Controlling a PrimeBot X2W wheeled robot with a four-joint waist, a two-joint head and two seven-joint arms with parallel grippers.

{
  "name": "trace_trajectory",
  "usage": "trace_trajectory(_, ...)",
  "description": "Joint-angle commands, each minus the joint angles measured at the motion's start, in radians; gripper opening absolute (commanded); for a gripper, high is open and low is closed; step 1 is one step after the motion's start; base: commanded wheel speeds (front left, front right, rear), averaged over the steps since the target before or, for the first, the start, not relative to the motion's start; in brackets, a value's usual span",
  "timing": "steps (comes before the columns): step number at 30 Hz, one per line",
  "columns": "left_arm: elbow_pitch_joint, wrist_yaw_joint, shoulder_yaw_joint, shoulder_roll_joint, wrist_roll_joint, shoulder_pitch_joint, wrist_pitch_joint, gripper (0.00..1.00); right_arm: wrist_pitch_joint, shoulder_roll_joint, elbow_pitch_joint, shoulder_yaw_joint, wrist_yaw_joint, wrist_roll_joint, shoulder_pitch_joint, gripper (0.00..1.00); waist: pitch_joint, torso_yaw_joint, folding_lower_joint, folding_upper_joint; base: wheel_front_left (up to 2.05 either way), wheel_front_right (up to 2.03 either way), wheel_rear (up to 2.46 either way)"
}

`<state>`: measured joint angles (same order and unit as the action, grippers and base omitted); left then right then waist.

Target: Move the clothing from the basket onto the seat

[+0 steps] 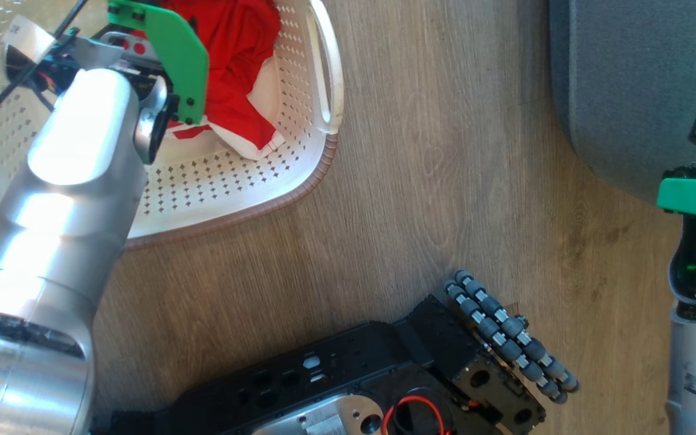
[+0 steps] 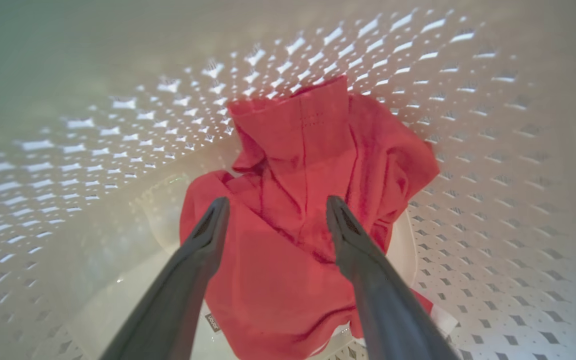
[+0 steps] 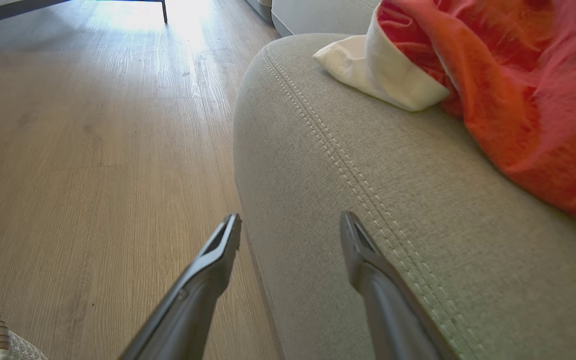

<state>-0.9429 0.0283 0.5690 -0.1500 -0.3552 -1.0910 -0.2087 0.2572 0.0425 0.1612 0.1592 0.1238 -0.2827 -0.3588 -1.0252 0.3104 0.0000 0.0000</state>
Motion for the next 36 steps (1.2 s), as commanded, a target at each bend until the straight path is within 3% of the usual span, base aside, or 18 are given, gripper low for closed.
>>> trace_trajectory(1,0.004,0.010,-0.018,-0.025,-0.007,-0.004,0.009,1.00,0.005,0.008,0.034,-0.007,0.007,-0.009,0.062,1.00,-0.003,0.005,0.0000,0.0000,0.00,0.00,0.00)
trace_trajectory(23,-0.112,-0.016,0.008,-0.008,-0.025,-0.038,0.042,1.00,0.005,0.008,0.040,0.009,0.007,-0.040,0.117,1.00,0.001,0.024,0.0000,0.0000,0.00,0.00,0.00)
trace_trajectory(36,-0.176,-0.044,0.014,-0.002,-0.049,-0.043,0.071,1.00,0.005,0.008,0.067,0.018,0.007,-0.026,0.141,1.00,-0.013,-0.004,0.0000,0.0000,0.00,0.00,0.00)
